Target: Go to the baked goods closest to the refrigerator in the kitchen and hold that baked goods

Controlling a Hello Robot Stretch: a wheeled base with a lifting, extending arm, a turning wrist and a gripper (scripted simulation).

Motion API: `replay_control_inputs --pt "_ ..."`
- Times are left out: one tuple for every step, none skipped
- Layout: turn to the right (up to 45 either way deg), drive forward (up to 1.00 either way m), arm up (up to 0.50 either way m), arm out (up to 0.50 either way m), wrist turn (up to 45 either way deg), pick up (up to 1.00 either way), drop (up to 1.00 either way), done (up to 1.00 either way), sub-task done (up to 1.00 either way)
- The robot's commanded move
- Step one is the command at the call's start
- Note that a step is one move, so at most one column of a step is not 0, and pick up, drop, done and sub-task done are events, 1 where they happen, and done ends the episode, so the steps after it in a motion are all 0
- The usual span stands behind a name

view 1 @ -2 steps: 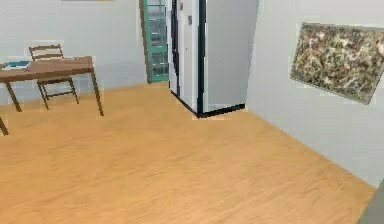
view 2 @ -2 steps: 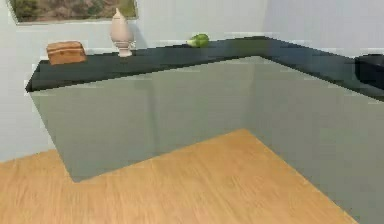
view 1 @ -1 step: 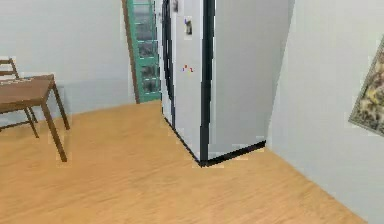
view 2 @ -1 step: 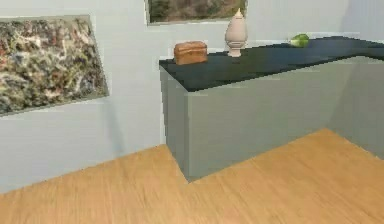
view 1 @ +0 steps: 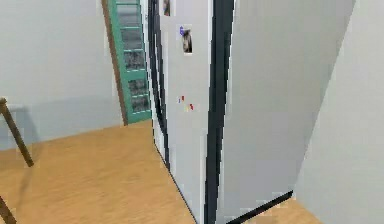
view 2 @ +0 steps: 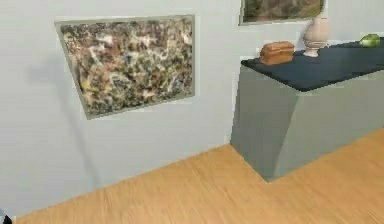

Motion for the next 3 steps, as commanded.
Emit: replay_control_inputs --pt "45.0 0.00 0.00 0.00 0.0 0.00 0.00 0.00 0.00" --pt "45.0 0.00 0.00 0.00 0.0 0.00 0.00 0.00 0.00" --pt "12.0 0.00 0.00 0.00 0.0 0.00 0.00 0.00 0.00"
